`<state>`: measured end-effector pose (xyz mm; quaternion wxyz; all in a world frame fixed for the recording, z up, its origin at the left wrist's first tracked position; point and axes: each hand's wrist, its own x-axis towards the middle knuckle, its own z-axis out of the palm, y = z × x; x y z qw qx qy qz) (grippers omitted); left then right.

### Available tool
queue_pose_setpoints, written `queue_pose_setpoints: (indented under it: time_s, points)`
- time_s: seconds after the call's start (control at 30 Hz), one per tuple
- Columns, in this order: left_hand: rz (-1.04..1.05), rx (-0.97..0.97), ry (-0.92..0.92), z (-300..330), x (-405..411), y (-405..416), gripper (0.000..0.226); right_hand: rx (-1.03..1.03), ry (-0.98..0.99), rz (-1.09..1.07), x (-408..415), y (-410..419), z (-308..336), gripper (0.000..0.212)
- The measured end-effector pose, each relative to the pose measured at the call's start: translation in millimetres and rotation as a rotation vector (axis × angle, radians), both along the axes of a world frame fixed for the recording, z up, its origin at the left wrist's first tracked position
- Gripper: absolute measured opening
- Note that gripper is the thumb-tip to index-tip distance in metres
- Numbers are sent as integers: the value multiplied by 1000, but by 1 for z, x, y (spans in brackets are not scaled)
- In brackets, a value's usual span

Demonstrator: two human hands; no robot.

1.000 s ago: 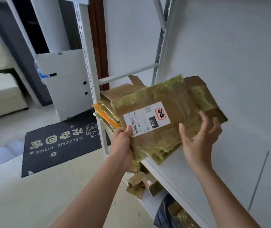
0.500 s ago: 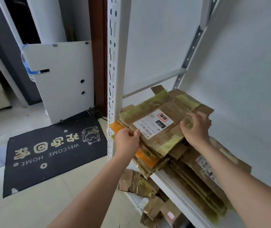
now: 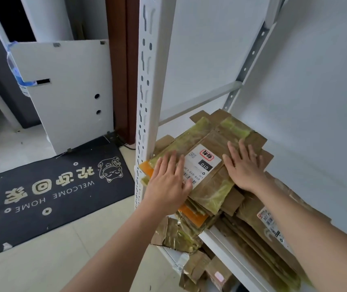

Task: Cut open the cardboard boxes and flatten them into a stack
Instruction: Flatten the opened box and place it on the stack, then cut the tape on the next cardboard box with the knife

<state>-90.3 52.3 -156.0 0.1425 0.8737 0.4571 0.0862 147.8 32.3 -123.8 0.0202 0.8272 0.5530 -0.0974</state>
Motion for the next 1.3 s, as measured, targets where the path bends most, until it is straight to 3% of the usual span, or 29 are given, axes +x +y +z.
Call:
queue_pose_setpoints:
  time_s: [0.1, 0.2, 0.4, 0.53, 0.63, 0.77, 1.3]
  points:
    - [7, -19, 8, -3, 3, 2, 99, -12, 62, -2, 3, 1, -4, 67]
    - [2, -50, 27, 1, 3, 5, 102, -4, 62, -11, 4, 2, -5, 69]
    - [34, -77, 168, 24, 6, 1, 92, -72, -113, -36, -13, 2, 13, 69]
    - [71, -54, 179, 46, 8, -17, 70, 133, -71, -61, -26, -22, 32, 67]
    - [64, 48, 38, 60, 11, -40, 57, 251, -131, -34, -20, -57, 46, 66]
    - [-2, 120, -76, 83, 35, -83, 61, 280, -137, -69, 2, -123, 61, 70]
    - [-484, 8, 19, 123, 261, -402, 61, 234, -198, -524, 153, -528, 80, 63]
